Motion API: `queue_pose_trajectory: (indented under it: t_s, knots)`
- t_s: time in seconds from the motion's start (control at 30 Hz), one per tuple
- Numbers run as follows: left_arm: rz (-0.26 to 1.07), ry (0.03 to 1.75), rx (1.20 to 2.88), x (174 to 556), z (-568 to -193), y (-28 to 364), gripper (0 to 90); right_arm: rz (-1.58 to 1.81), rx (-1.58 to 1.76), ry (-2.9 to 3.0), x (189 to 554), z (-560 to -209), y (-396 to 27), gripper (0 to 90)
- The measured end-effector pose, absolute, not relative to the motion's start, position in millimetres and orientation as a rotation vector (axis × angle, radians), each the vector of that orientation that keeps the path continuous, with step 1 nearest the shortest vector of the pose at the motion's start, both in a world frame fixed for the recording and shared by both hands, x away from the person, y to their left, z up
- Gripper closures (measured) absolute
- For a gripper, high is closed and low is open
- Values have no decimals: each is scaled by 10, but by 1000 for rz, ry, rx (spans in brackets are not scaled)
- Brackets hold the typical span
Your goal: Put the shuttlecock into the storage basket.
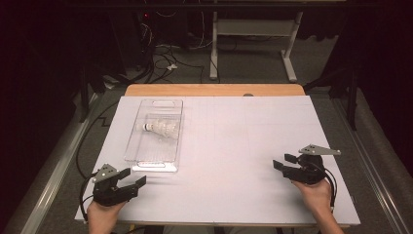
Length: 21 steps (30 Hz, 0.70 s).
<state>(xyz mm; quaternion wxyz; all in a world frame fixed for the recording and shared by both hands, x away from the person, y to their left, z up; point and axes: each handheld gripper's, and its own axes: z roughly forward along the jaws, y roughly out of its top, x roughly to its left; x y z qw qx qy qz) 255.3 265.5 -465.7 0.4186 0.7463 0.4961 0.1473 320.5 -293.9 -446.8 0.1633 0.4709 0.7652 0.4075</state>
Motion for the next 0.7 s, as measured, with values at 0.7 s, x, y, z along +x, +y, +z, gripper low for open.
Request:
queue_pose_trajectory:
  t_s: [0.7]
  knots:
    - [370,1241,1865,2528,-4650,2651,296,1200,1362,2097,2990,-4535,-3112,374]
